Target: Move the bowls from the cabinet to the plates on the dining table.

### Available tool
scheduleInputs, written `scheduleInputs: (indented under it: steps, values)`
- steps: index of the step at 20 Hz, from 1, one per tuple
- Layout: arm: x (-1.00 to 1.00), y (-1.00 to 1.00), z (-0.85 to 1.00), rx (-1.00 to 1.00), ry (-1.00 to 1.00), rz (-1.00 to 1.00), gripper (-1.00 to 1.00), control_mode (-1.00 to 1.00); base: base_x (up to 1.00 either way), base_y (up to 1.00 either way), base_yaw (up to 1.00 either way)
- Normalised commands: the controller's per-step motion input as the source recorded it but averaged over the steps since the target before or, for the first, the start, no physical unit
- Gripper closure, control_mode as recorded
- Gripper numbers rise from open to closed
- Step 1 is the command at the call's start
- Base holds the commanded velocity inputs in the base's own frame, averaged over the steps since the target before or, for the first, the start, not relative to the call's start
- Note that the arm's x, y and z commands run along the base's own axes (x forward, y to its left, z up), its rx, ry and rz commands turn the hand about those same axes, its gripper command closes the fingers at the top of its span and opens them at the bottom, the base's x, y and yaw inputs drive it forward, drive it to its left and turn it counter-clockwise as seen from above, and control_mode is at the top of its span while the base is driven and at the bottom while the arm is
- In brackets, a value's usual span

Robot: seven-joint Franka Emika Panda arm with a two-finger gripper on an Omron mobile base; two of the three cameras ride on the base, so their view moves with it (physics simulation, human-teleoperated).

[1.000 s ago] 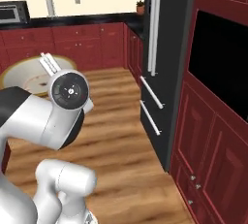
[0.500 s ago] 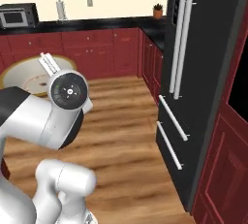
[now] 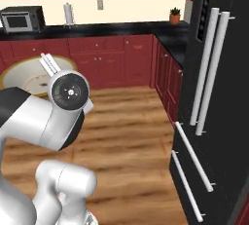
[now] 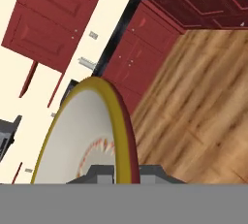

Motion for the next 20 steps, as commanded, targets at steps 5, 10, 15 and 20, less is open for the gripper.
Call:
scheduleInputs:
  steps: [5, 10, 15, 20]
  values:
    - [0.00, 0.00, 0.00, 0.00, 0.00, 0.00, 1.00, 1.00, 1.00, 0.00, 0.15]
    - [0.00, 0.00, 0.00, 0.00, 0.00, 0.00, 1.00, 1.00, 1.00, 0.00, 0.15]
    - [0.00, 0.00, 0.00, 0.00, 0.00, 0.00, 1.00, 1.00, 1.00, 0.00, 0.14]
    - [0.00, 0.00, 0.00, 0.00, 0.00, 0.00, 1.00, 1.00, 1.00, 0.00, 0.12]
